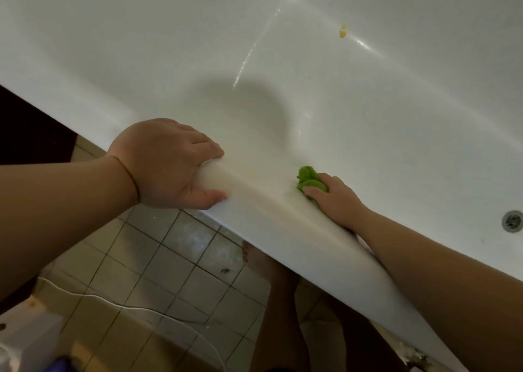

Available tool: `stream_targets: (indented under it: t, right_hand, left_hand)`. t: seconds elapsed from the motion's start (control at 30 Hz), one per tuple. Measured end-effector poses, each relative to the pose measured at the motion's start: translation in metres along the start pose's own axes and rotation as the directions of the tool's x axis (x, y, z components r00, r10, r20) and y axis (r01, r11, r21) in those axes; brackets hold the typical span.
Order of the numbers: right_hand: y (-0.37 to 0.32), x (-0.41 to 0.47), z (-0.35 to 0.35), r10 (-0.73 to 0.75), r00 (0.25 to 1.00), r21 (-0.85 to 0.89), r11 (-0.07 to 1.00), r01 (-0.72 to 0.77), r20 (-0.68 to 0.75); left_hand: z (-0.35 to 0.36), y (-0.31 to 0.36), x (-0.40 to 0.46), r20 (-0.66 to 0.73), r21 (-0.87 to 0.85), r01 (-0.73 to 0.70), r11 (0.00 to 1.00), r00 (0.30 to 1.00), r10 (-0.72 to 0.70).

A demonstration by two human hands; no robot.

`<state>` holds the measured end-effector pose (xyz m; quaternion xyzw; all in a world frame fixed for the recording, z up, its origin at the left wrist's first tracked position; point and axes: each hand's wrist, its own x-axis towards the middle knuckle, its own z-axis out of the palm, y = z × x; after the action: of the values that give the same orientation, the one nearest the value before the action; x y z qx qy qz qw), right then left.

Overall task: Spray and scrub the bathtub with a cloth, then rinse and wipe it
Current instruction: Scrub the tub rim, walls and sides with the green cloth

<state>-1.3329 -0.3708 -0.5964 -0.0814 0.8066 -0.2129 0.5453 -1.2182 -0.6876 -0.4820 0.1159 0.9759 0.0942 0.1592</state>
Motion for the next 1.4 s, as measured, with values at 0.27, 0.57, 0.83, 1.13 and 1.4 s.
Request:
stream_targets:
  t: [0.27,0.57,0.83,1.13,1.4]
  right_hand:
    - [-0.095,-0.022,0.015,-0.238,0.971,0.159,0.959,0.235,0.003]
    - [0.012,-0.023,-0.007,0.002,1.000,0.084,0.997,-0.003,0.014]
    - [0.007,0.091,0.027,0.304,0.951,0.039,0.953,-0.302,-0.054]
    - [-0.040,0.043,0.026,-0.117,0.993,0.130,0.985,0.114,0.016]
    - [0.014,0.093,0.028,0.211,0.977,0.001,0.977,-0.211,-0.011]
  left_hand:
    - [-0.002,-0.016,-0.002,0.005,0.004,-0.046,0.999,0.999,0.046]
    - [-0.004,-0.029,-0.005,0.001,-0.007,-0.095,0.995,0.995,0.095]
    - [-0.003,-0.040,-0.008,0.019,-0.009,-0.090,0.996,0.996,0.090]
    - [-0.007,-0.056,-0.011,0.083,0.023,-0.076,0.997,0.994,0.074]
    - [-0.011,-0.057,-0.012,0.087,0.015,-0.027,1.000,0.996,0.026]
